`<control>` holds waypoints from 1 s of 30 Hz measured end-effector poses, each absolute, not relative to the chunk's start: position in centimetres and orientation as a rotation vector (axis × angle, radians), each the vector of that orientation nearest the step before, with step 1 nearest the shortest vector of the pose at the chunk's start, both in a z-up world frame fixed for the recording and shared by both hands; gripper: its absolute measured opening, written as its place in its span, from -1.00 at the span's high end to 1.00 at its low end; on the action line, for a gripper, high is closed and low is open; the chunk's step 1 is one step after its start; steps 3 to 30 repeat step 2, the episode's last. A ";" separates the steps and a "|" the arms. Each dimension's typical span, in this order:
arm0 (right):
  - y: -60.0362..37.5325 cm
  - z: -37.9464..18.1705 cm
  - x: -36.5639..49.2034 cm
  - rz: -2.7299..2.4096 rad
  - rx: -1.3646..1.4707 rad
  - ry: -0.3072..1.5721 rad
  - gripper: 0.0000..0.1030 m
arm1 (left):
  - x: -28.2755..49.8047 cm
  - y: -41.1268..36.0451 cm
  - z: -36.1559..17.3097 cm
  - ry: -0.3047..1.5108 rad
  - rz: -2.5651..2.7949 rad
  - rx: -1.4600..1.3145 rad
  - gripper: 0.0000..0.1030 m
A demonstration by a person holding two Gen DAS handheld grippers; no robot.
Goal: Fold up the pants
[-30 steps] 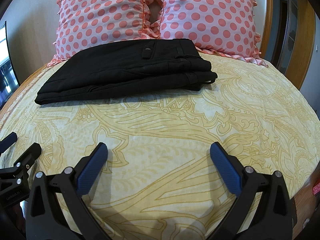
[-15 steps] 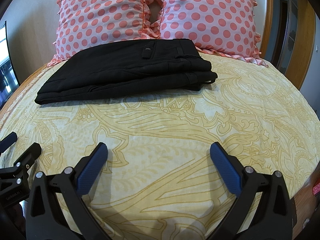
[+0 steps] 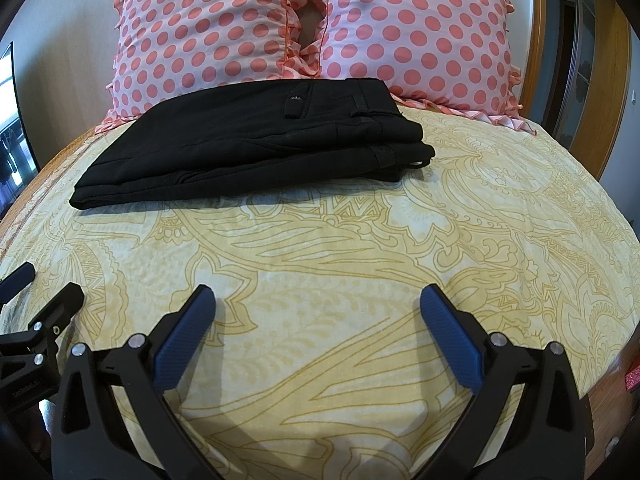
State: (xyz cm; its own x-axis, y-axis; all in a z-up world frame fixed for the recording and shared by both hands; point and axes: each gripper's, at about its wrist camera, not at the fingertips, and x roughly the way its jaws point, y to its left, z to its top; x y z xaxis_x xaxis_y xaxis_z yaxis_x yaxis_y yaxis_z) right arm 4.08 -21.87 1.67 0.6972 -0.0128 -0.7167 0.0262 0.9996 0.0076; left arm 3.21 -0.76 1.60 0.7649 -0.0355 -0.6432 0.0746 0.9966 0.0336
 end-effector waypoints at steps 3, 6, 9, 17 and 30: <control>-21.9 1.7 4.1 -0.022 0.018 0.799 -0.97 | 3.3 -0.8 1.6 0.704 -0.058 0.058 -0.97; -21.9 1.7 4.1 -0.022 0.018 0.799 -0.97 | 3.3 -0.8 1.6 0.704 -0.058 0.058 -0.97; -21.9 1.7 4.1 -0.022 0.018 0.799 -0.97 | 3.3 -0.8 1.6 0.704 -0.058 0.058 -0.97; -21.9 1.7 4.1 -0.022 0.018 0.799 -0.97 | 3.3 -0.8 1.6 0.704 -0.058 0.058 -0.97; -21.9 1.7 4.1 -0.022 0.018 0.799 -0.97 | 3.3 -0.8 1.6 0.704 -0.058 0.058 -0.97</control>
